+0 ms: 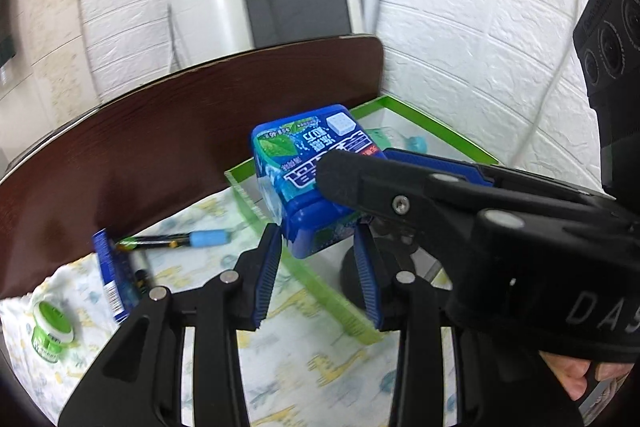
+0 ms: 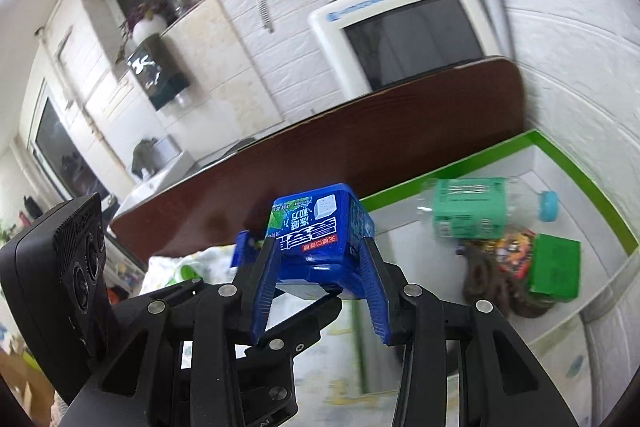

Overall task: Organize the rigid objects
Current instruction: 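Carry the mint box into the green box and open both tools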

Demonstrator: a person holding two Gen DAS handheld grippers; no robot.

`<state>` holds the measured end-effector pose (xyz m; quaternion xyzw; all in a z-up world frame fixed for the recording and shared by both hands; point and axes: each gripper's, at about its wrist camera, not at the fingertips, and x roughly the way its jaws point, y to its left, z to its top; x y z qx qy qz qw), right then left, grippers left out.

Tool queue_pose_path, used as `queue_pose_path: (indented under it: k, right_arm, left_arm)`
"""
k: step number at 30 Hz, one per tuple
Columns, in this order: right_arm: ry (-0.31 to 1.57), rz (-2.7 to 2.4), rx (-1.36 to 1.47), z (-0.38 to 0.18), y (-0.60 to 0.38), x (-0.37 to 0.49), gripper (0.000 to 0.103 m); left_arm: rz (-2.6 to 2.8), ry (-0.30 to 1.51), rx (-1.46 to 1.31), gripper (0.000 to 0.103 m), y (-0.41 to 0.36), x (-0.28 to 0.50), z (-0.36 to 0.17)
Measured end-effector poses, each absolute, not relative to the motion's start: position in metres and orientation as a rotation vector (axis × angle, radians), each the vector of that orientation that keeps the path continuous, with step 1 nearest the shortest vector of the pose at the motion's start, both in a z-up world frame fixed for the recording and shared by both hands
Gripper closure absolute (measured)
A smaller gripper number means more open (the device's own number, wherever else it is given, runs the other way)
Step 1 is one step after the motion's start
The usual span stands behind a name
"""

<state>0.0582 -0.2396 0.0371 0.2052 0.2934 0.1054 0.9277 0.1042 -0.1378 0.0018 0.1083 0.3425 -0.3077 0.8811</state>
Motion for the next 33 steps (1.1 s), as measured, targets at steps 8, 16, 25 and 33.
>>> queue_pose_path:
  k: [8, 16, 25, 33]
  right_arm:
    - [0.613, 0.167, 0.509, 0.012, -0.29, 0.062, 0.06]
    - [0.646, 0.152, 0.563, -0.012, -0.309, 0.072, 0.06]
    - [0.675, 0.147, 0.591, -0.026, -0.317, 0.079, 0.06]
    - [0.688, 0.094, 0.624, -0.033, -0.325, 0.079, 0.06]
  left_arm:
    - [-0.674, 0.762, 0.299, 0.067, -0.19, 0.112, -0.015]
    - [-0.684, 0.811, 0.328, 0.067, -0.21, 0.122, -0.032]
    - [-0.696, 0.841, 0.33, 0.067, -0.219, 0.132, -0.043]
    - [-0.678, 0.817, 0.327, 0.067, -0.209, 0.131, -0.041]
